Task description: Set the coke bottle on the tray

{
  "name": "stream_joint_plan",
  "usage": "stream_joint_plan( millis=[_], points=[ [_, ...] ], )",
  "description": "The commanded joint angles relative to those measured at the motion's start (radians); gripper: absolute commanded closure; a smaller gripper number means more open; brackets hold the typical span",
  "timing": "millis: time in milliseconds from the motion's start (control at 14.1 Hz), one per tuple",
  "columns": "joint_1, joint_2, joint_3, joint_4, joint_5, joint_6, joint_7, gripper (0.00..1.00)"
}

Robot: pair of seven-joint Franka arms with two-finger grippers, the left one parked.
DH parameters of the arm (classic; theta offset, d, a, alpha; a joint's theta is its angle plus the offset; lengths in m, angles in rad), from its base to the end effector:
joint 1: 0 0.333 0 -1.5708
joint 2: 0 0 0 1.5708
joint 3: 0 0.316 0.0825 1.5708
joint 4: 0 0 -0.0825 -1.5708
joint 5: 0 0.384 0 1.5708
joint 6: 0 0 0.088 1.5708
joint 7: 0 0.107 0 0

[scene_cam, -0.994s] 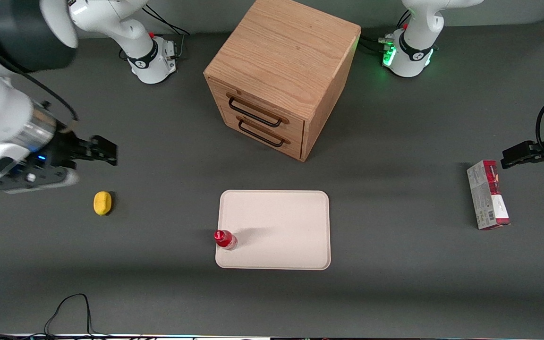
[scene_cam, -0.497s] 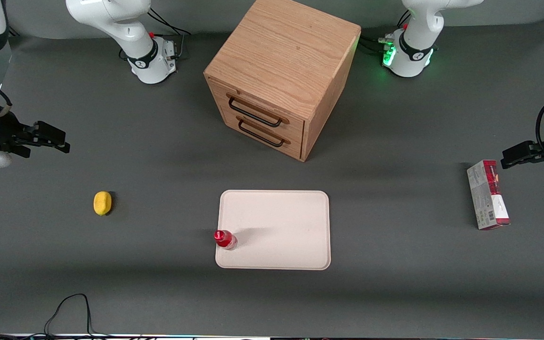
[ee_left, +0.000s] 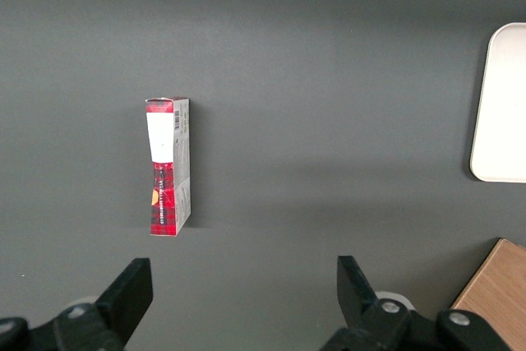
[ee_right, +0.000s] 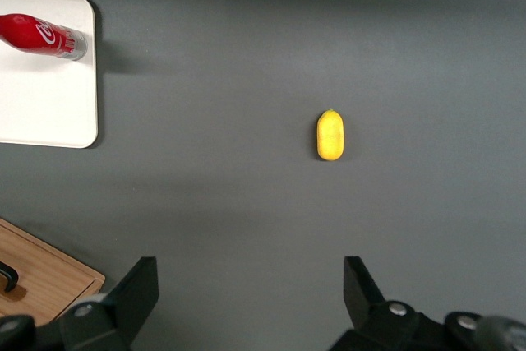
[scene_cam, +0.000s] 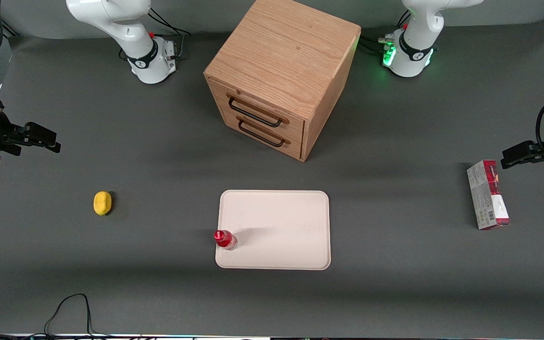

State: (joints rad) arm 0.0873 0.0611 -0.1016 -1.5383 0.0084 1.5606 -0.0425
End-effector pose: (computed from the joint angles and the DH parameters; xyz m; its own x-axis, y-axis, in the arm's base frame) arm 0.5715 -0.0055 0.6047 0.9989 0.0282 -0.0383 0.0281 -0.9996 -0.0038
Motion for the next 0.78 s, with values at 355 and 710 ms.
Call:
stream_joint_plan(
  millis=[355, 710],
  points=[
    [0.0, 0.006, -0.001, 0.0, -0.021, 0.026, -0.005, 0.0],
    [-0.003, 0.006, -0.006, -0.002, -0.022, 0.024, -0.005, 0.0]
  ],
)
